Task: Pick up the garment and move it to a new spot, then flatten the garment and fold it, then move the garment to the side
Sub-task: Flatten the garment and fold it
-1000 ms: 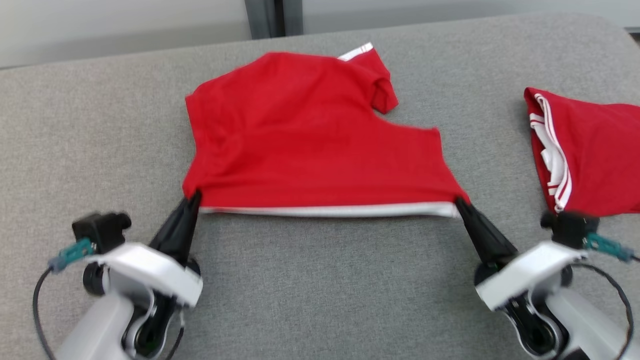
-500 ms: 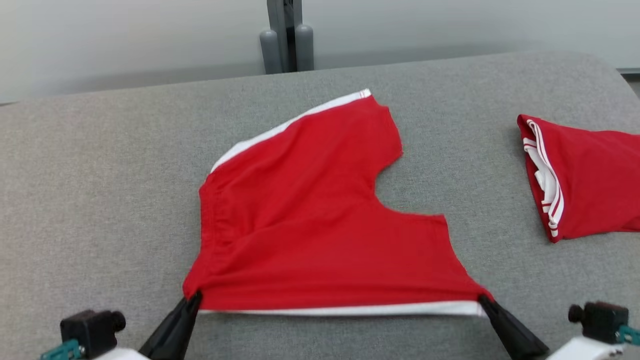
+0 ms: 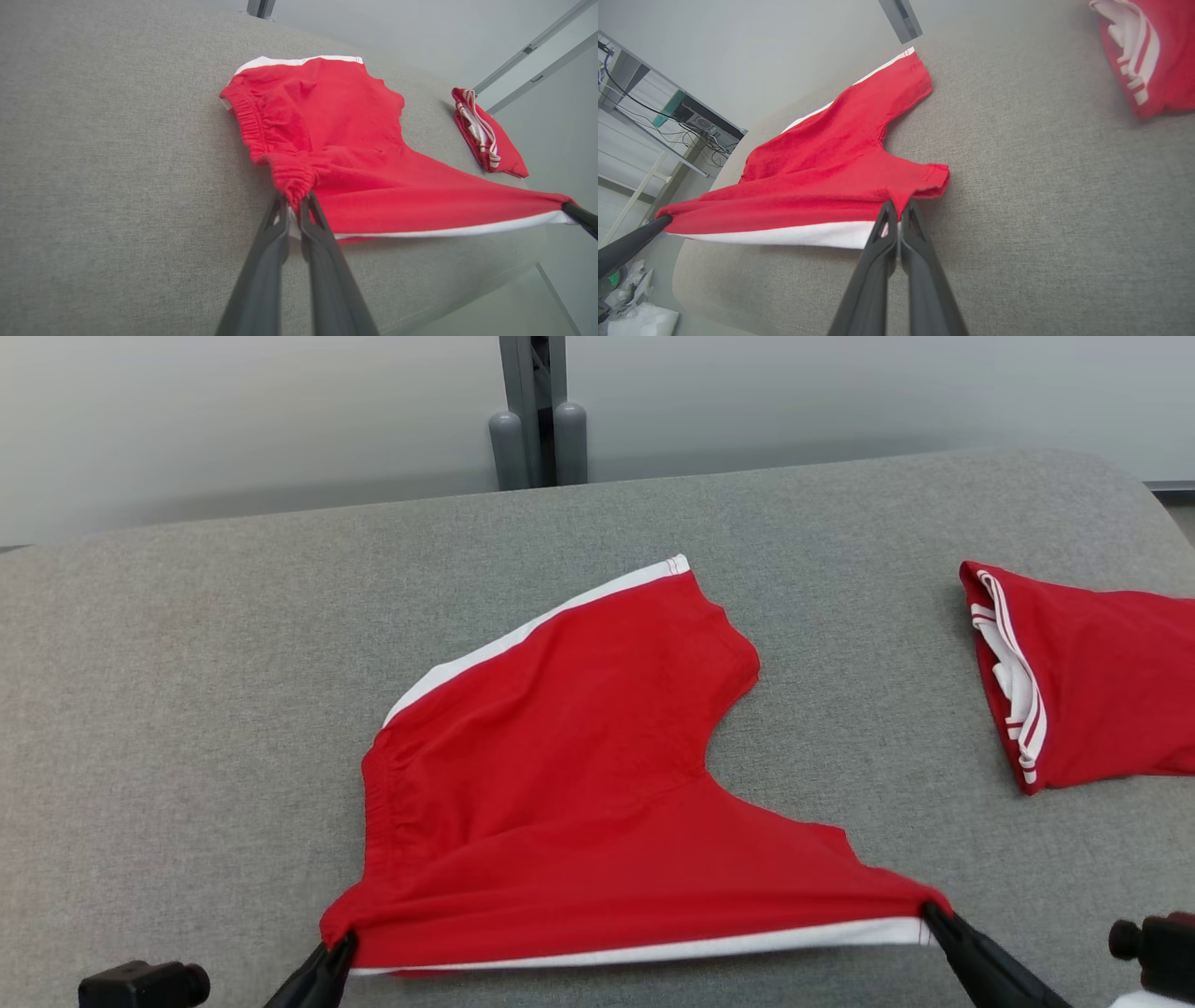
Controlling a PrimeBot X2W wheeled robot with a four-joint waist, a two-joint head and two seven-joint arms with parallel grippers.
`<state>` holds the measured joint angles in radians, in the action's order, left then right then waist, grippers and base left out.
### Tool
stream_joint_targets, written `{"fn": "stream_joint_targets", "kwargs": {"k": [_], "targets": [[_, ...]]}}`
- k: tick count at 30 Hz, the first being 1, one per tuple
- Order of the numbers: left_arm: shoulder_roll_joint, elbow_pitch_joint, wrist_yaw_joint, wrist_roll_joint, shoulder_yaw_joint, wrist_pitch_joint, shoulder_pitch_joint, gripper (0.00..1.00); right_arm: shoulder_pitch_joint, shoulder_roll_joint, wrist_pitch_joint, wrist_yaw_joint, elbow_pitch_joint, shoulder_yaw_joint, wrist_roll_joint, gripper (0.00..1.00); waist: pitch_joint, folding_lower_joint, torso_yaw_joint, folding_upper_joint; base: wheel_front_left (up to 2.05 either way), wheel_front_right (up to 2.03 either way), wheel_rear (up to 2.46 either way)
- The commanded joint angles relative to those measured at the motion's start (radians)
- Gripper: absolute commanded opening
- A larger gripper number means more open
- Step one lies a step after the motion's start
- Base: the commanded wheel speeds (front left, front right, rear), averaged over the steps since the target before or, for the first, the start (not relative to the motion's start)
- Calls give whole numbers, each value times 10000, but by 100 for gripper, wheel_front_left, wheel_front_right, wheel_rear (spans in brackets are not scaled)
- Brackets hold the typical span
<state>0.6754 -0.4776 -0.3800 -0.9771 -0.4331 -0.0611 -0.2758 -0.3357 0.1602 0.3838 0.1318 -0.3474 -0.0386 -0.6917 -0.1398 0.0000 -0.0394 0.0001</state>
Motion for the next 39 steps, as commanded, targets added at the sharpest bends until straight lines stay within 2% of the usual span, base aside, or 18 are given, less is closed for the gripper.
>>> {"fn": "stream_joint_targets", "kwargs": {"k": [1,6,9,13,14,18,21,23,32,39], "targets": [[64,-43,-97,83,109,-22,254,0,341,-216,160,-17,-297,231,212,0,-76,0,0,-1,0,0,0],[-53,-22,35,92,192,-41,813,0,1452,-639,268,-14,-376,427,415,0,-386,0,-12,-1,0,0,0],[-227,120,96,97,312,56,1349,0,2579,-569,316,-14,86,250,383,0,-771,0,25,-1,0,0,0],[-456,481,278,187,404,146,2200,0,4334,-138,71,-13,1165,-73,294,0,-1396,0,235,-1,0,0,0],[-575,686,477,121,395,121,2686,0,5248,241,-2,-14,1881,-168,286,0,-1799,0,438,-1,0,0,0],[-841,1400,950,74,204,-102,3862,0,7030,747,-174,-14,3361,-605,168,0,-2473,0,941,-1,0,0,0],[-1071,1764,1177,38,169,-120,4468,0,7917,859,-267,-14,4090,-855,-68,0,-2742,0,1201,-1,0,0,0],[-1232,2217,1413,39,71,-161,5003,0,8730,1215,-383,-14,4854,-1253,68,0,-2910,0,1458,-1,0,0,0],[-2367,4351,2508,-184,-421,-159,7010,0,11743,1466,-977,-13,8192,-2559,-551,0,-3469,0,2380,-1,0,0,0],[-3067,5888,3185,-243,-775,-110,8067,0,13041,1515,-1477,-13,10081,-3509,-768,0,-3679,0,2564,-1,0,0,0]]}}
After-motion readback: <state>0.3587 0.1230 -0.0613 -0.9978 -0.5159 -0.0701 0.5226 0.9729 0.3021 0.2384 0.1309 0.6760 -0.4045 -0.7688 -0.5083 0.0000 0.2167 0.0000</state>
